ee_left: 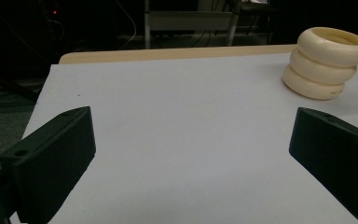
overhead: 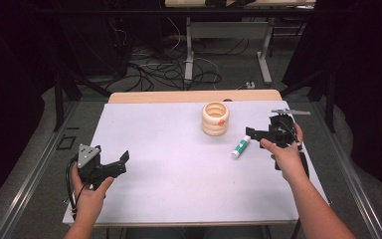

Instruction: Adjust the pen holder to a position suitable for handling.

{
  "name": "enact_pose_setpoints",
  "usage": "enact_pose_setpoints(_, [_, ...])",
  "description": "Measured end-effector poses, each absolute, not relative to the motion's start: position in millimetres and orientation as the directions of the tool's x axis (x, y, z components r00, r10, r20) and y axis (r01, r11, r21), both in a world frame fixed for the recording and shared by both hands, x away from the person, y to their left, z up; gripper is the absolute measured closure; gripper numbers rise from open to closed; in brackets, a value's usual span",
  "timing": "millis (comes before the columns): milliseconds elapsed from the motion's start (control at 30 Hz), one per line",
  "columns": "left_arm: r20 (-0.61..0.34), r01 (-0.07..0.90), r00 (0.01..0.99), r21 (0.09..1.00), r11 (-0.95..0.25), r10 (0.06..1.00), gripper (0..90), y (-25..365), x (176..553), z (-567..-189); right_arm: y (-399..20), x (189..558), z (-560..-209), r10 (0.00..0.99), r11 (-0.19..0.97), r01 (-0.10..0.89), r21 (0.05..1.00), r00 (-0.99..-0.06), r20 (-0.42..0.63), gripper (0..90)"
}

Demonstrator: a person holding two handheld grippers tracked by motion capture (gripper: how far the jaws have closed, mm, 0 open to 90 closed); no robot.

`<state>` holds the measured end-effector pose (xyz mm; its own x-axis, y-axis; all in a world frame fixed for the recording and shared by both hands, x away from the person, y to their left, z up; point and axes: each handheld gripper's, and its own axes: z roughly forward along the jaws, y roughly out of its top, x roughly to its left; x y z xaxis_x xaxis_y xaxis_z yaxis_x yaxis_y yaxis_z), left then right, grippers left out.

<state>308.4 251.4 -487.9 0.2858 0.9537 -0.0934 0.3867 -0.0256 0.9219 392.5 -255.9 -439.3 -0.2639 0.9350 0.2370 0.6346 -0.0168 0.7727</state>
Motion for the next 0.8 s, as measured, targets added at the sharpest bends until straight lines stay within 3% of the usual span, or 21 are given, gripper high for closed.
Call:
enact_pose_setpoints(67, [-0.091, 0.388, 0.288, 0.921, -0.03, 0.953, 0.4, 251.4, 308.4, -488.1, -248.7, 400.0, -432.9, 0.932, -0.018, 0.643, 0.765, -0.266, 0.246, 14.6])
enact_pose_setpoints(400, [-0.098, 0.391, 0.293, 0.92, -0.026, 0.951, 0.4, 251.2, 308.4, -488.4, -217.3, 433.4, -411.6, 0.926, -0.036, 0.712, 0.701, -0.24, 0.292, 14.6])
enact_pose_setpoints(800, [-0.103, 0.395, 0.298, 0.918, -0.024, 0.949, 0.4, 251.3, 309.5, -489.6, -196.5, 468.0, -412.9, 0.927, -0.092, 0.769, 0.632, -0.166, 0.338, 18.7])
